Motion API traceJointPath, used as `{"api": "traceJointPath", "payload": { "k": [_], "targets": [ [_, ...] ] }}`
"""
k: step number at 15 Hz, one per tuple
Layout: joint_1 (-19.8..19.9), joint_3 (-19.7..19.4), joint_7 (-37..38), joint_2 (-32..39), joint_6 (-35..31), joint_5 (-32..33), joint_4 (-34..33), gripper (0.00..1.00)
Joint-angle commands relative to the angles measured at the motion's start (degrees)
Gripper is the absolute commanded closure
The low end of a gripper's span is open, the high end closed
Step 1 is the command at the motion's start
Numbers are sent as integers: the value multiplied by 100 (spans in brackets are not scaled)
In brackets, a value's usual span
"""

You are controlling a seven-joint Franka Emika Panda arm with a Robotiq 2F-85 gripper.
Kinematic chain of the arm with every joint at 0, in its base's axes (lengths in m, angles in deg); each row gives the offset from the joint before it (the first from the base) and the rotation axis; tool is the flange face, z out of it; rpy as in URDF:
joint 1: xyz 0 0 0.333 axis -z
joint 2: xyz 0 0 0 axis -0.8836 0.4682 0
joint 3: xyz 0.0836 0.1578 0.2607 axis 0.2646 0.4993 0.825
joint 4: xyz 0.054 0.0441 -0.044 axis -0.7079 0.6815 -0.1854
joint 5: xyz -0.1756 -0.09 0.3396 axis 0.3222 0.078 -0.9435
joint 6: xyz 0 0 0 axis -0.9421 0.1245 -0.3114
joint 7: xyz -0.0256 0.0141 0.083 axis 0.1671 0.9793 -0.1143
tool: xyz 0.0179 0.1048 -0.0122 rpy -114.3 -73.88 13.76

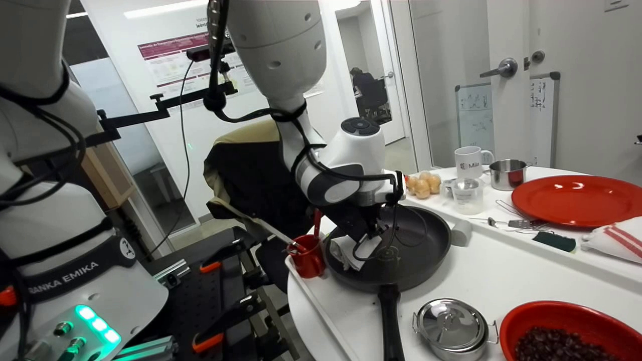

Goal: Use the white towel to wipe the pan

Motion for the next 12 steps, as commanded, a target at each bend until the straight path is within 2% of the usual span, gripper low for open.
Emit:
{"api": "traceJointPath", "payload": {
  "k": [1,4,7,9,12],
  "targets": [
    [-390,-462,-144,-731,401,-431,183,96],
    [-797,-953,-187,-1095,532,-596,196,96],
    [-1408,-1578,-133,-1359,324,-647,204,96],
    [-1656,-1788,-164,-1392,124,-664,193,96],
    [-1785,-1818,-166,-1463,-236,-724,212,96]
  ]
}}
